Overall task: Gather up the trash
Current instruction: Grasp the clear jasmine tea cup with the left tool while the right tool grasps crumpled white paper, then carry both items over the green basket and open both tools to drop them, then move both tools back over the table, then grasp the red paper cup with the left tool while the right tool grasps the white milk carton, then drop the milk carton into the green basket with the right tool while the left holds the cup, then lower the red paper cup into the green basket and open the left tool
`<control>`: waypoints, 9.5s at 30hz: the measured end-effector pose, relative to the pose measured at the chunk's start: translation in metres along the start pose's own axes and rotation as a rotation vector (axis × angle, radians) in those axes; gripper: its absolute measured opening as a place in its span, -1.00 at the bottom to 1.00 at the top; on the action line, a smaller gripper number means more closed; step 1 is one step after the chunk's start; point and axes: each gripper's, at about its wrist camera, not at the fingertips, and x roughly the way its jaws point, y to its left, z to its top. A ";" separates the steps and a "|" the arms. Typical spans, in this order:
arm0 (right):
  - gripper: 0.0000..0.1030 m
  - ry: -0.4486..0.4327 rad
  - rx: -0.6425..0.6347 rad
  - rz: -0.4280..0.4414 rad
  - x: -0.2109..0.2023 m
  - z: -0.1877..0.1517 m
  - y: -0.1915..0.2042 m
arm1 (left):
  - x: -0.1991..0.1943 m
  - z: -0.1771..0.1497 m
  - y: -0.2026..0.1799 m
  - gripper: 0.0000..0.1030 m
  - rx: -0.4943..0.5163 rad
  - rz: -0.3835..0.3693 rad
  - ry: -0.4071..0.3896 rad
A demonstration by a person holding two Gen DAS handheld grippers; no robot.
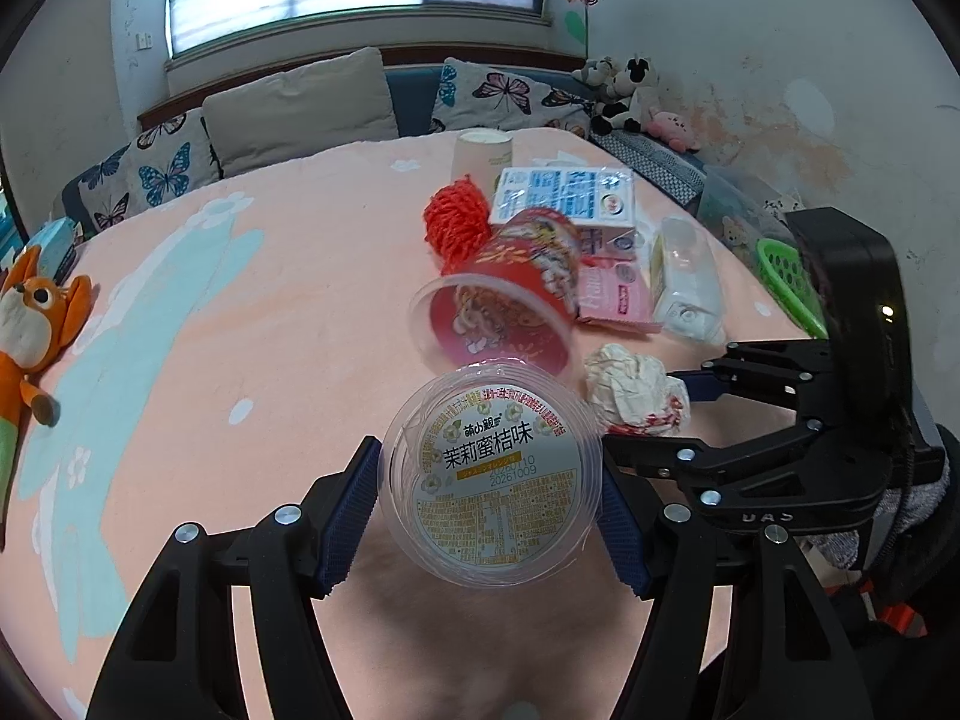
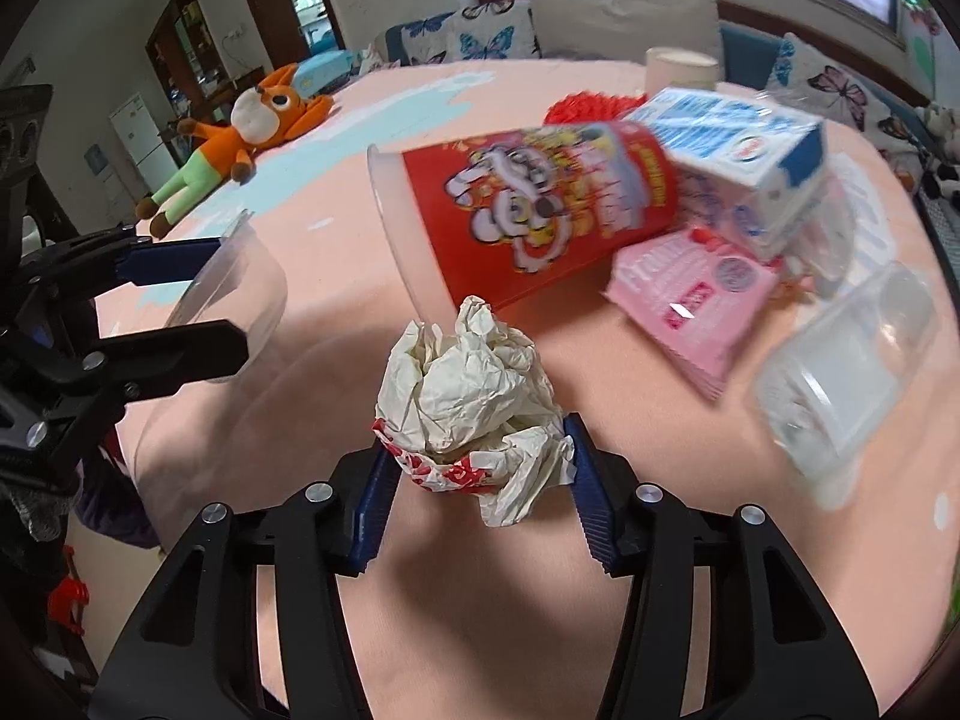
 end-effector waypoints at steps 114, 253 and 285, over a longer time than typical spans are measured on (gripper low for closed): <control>0.37 -0.117 0.047 -0.322 -0.107 0.014 -0.139 | 0.121 0.122 -0.042 0.60 0.202 0.101 0.263; 0.45 -0.139 0.419 -0.672 -0.270 -0.191 -0.277 | 0.120 0.189 -0.380 0.30 0.333 -0.329 0.043; 0.49 -0.156 0.441 -0.655 -0.272 -0.194 -0.269 | 0.131 0.184 -0.343 0.35 0.278 -0.241 0.050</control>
